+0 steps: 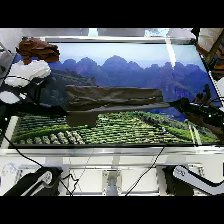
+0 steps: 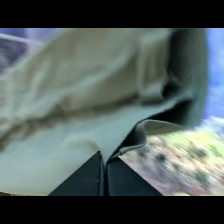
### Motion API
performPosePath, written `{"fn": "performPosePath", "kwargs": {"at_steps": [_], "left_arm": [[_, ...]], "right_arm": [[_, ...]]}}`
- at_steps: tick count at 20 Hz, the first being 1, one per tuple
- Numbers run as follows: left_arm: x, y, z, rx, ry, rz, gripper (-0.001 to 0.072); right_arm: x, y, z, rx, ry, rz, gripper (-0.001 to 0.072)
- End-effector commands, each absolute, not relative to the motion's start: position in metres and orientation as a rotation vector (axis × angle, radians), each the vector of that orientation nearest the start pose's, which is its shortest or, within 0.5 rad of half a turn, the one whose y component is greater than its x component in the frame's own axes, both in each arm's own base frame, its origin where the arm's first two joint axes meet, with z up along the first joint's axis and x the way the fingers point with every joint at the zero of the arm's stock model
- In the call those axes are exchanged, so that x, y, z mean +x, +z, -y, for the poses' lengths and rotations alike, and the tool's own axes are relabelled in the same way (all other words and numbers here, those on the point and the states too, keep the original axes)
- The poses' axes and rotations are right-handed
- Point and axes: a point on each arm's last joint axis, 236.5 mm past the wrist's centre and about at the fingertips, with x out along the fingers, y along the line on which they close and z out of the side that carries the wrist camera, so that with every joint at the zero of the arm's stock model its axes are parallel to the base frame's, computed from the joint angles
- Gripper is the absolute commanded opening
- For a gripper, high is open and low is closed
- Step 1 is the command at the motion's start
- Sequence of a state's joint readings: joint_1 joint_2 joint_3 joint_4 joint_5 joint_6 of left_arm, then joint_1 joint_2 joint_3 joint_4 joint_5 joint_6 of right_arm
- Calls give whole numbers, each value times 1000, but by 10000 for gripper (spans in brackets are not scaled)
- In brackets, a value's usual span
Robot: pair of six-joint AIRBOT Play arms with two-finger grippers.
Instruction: Fold the shirts.
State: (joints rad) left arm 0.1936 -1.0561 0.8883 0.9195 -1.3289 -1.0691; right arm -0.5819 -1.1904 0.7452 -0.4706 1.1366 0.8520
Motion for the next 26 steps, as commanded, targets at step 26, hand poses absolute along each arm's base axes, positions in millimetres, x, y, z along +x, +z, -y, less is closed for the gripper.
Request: {"fn": "performPosePath", "kwargs": {"at_steps": [26], "left_arm": [[527, -8, 0, -376, -224, -823, 5]], "right_arm": [[468, -64, 10, 808, -173, -697, 30]]}}
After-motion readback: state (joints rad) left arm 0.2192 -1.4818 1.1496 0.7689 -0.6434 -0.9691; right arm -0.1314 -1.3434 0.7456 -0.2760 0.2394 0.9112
